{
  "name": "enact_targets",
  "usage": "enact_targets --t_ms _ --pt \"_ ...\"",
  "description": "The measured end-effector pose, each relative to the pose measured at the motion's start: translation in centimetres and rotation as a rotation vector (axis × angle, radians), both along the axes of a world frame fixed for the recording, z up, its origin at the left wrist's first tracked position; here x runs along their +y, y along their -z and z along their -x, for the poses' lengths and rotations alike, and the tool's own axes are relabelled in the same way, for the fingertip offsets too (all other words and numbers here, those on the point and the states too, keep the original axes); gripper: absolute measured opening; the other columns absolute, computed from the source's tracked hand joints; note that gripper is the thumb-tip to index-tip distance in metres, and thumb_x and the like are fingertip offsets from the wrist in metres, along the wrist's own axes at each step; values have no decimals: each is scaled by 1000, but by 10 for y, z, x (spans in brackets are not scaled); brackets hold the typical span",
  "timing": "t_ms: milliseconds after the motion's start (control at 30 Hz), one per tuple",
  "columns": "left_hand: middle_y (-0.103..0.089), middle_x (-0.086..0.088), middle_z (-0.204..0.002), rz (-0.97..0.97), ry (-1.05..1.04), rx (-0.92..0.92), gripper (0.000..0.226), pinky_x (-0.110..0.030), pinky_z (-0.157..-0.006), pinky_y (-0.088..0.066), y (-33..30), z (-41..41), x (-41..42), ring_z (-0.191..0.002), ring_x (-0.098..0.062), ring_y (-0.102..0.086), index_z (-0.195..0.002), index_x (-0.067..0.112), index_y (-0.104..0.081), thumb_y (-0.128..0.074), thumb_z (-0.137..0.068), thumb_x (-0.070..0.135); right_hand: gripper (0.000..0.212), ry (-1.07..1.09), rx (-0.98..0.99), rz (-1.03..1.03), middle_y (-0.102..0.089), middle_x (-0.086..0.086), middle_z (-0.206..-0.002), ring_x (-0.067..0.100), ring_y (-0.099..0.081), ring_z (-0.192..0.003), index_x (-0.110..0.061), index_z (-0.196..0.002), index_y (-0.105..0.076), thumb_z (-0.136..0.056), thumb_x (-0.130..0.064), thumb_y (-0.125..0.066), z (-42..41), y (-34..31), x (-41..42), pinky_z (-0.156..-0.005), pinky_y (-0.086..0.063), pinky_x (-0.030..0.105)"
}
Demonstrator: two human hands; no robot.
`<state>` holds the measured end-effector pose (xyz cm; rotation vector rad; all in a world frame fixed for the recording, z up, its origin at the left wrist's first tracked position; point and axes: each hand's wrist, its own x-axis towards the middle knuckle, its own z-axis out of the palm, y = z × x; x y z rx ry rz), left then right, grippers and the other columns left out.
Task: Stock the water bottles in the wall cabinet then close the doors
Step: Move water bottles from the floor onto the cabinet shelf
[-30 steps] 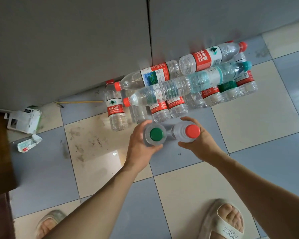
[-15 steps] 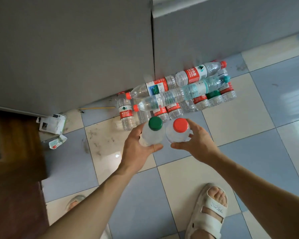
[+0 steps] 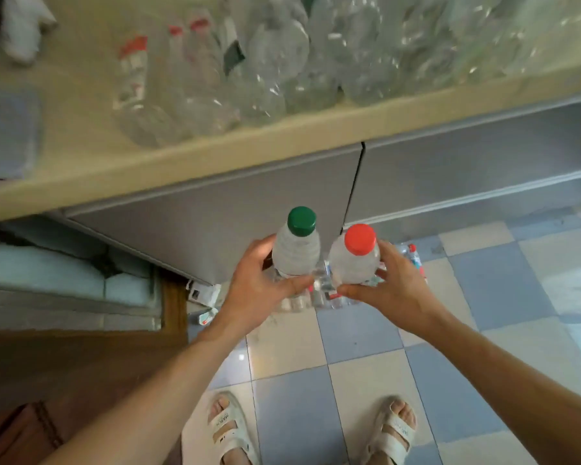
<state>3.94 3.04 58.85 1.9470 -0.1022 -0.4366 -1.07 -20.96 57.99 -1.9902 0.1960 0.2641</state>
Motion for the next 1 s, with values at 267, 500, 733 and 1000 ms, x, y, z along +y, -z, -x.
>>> enact_targets --t_ms 267,500,733,1000 --pt "-74 4 -111 205 -137 -201 57 -16 -79 -53 -207 -29 78 -100 -5 -70 -111 37 -67 -92 -60 39 61 -43 -177 -34 -70 -26 -110 -8 -66 -101 -46 -113 -58 -65 -37 -94 -53 -222 66 -78 -52 10" --pt "-72 22 -107 234 -168 -410 51 -22 -77 -53 -336 -71 136 -100 0 -67 -109 49 -64 -91 -65 49 65 8 -320 -78 -74 -18 -110 2 -69 -102 -37 -119 -64 -61 -50 -89 -83 -359 140 -89 -56 30" --pt "-66 27 -116 259 -183 -518 80 -26 -81 -50 -452 -122 148 -106 3 -61 -124 48 -58 -78 -50 73 58 46 -465 -179 -75 -14 -108 8 -73 -98 -46 -111 -66 -60 -47 -93 -136 -474 155 -83 -62 38" --pt "-64 23 -109 298 -289 -775 83 -25 -80 -54 -581 -185 127 -97 4 -64 -128 43 -53 -77 -53 71 66 10 -707 -268 -74 -3 -106 13 -75 -92 -32 -119 -59 -63 -32 -95 -213 -608 136 -72 -64 38"
